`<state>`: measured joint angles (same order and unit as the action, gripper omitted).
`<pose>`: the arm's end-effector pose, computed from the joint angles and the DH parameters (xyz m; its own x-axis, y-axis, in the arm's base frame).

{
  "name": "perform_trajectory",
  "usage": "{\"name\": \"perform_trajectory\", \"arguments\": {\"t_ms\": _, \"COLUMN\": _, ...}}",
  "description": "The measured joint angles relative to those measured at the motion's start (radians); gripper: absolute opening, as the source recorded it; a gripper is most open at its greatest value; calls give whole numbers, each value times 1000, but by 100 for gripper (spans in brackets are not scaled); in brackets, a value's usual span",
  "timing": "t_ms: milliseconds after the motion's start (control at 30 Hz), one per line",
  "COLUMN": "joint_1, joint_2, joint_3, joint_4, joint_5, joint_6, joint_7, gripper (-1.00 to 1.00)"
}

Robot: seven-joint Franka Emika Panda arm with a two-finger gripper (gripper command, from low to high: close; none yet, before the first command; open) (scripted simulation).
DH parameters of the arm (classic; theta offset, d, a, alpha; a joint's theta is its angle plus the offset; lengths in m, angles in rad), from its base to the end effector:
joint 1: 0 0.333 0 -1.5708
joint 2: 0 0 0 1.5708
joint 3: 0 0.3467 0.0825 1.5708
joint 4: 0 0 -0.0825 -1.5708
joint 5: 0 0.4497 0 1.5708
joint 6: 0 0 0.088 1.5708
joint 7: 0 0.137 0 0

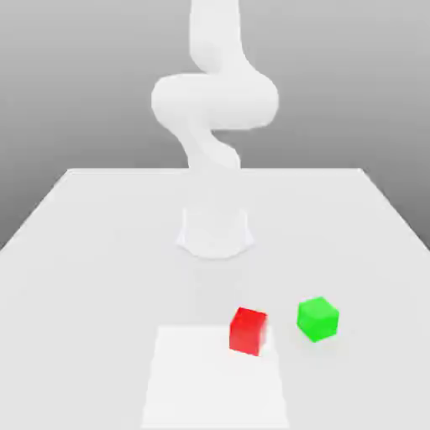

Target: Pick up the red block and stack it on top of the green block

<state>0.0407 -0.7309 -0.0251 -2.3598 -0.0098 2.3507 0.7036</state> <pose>0.4404 0.0039 0.6577 0.5870 -0.6374 0.4992 -0.4684 -0.7703 -0.4327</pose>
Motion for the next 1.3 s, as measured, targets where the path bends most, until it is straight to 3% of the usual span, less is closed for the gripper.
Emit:
{"name": "perform_trajectory", "arguments": {"t_ms": 667, "joint_1": 287, "joint_2": 629, "joint_3": -160, "joint_4": -516, "joint_5": -34, "joint_6": 453, "joint_7": -891, "gripper": 0}}
{"name": "perform_trajectory", "arguments": {"t_ms": 800, "joint_1": 299, "joint_2": 770, "joint_3": -142, "joint_4": -519, "joint_5": 41, "joint_6": 569, "joint_7": -980, "gripper": 0}}
{"name": "perform_trajectory", "arguments": {"t_ms": 900, "joint_1": 235, "joint_2": 878, "joint_3": -66, "joint_4": -505, "joint_5": 101, "joint_6": 661, "joint_7": -1024, "gripper": 0}}
{"name": "perform_trajectory", "arguments": {"t_ms": 933, "joint_1": 213, "joint_2": 912, "joint_3": -40, "joint_4": -500, "joint_5": 115, "joint_6": 690, "joint_7": -1034, "gripper": -100}}
{"name": "perform_trajectory", "arguments": {"t_ms": 1167, "joint_1": 205, "joint_2": 919, "joint_3": -32, "joint_4": -499, "joint_5": 117, "joint_6": 694, "joint_7": -1036, "gripper": -100}}
{"name": "perform_trajectory", "arguments": {"t_ms": 1300, "joint_1": 221, "joint_2": 799, "joint_3": -68, "joint_4": -517, "joint_5": 42, "joint_6": 593, "joint_7": -982, "gripper": -100}}
